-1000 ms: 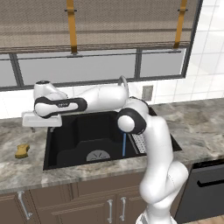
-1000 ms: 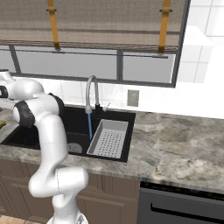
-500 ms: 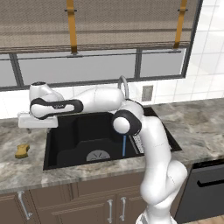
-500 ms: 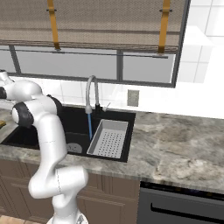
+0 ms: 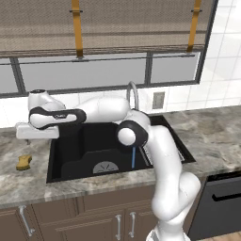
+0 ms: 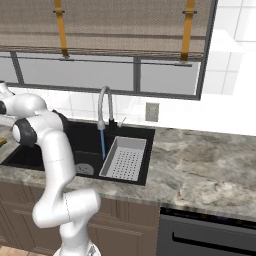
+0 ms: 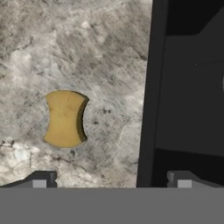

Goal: Soak the sponge with water for a few seconds and then drop it inside the sink.

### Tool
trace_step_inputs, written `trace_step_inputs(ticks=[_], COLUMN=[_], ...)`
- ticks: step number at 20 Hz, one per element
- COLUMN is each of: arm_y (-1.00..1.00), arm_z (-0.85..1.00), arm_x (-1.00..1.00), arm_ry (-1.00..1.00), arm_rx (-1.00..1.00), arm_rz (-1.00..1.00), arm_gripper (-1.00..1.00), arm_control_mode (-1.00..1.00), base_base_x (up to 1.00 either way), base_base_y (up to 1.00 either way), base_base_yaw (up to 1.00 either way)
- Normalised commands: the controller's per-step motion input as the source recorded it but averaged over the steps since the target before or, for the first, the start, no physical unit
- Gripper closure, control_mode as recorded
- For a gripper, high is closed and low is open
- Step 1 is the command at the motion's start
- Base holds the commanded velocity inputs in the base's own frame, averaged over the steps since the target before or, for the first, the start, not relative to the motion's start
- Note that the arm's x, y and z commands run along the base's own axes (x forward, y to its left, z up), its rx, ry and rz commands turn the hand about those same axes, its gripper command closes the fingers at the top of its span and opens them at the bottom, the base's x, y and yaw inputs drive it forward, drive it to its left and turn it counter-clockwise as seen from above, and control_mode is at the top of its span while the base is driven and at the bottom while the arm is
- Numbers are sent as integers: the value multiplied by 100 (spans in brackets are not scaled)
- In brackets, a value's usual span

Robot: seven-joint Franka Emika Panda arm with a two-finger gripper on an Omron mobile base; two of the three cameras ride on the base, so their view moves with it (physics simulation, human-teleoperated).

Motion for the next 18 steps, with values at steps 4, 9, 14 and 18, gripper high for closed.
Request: trace_step_inputs(ticks=[4, 9, 14, 18], arm_y=[23, 21, 21, 19], arm_z=[-19, -20, -15, -4], arm_x=[5, 3, 1, 10], arm_ry=[0, 0, 0, 0], arm_rx=[0, 0, 0, 0], arm_rz=[0, 0, 0, 0], arm_gripper=[-100, -100, -100, -100], arm_control_mode=[-100, -100, -100, -100], base_base_x=[0, 0, 0, 0], base_base_y=[0, 0, 0, 0], base_base_yaw=[0, 0, 0, 0])
